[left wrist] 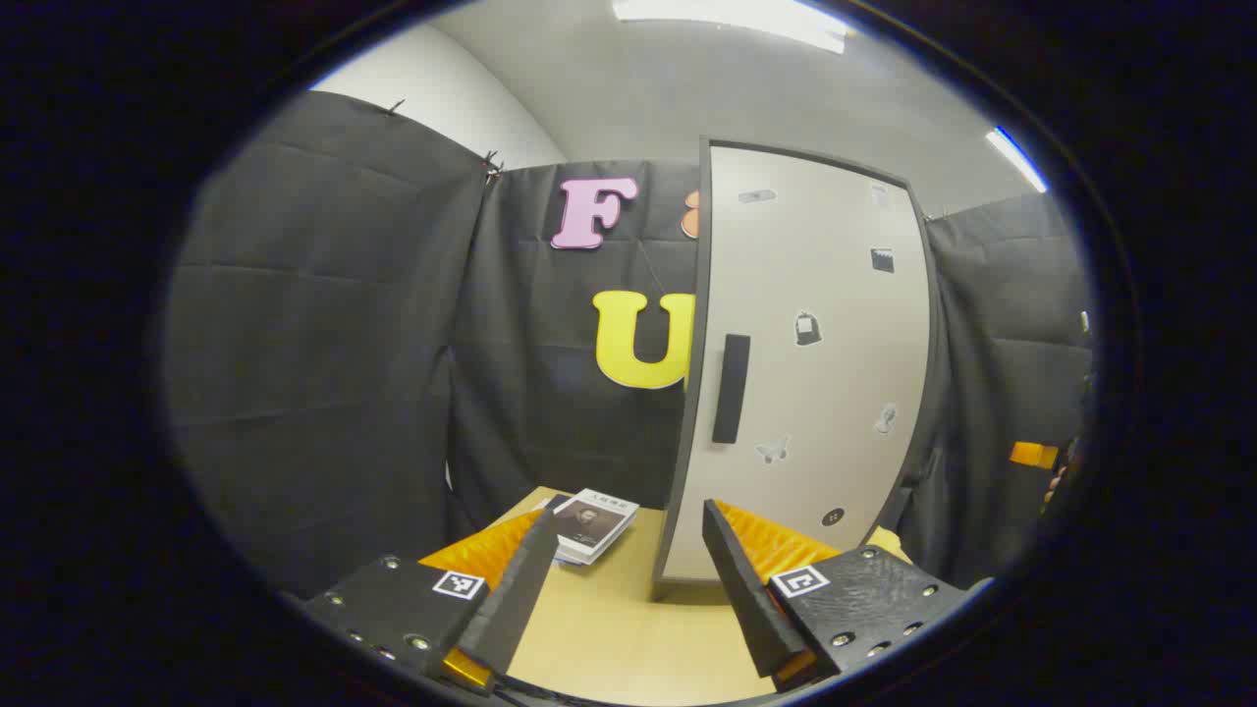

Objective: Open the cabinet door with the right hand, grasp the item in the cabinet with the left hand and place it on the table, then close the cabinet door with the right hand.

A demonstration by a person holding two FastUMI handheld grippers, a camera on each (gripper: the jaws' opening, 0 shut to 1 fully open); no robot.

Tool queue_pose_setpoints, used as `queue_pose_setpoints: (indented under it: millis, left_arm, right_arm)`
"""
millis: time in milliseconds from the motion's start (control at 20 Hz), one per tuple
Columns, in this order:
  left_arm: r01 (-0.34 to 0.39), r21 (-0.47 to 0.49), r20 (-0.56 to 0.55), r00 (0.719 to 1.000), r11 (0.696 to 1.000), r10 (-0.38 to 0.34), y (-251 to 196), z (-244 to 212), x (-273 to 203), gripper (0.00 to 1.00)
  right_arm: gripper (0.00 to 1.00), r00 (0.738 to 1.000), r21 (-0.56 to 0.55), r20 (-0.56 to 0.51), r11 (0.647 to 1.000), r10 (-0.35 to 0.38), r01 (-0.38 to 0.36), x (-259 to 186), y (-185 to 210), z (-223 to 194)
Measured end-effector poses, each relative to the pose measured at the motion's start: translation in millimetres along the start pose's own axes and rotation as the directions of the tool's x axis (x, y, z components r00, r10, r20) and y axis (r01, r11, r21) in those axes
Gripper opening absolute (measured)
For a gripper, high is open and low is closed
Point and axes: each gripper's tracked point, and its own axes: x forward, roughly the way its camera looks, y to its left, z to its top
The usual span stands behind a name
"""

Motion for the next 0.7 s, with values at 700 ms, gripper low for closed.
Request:
queue_pose_setpoints:
  millis: [700]
  left_arm:
    - [0.053,0.076,0.006,0.999,0.996,-0.053,40,-4,24,0.89]
  right_arm:
    - [0.98,1.000,-0.006,0.016,1.000,0.019,-0.019,1,88,9]
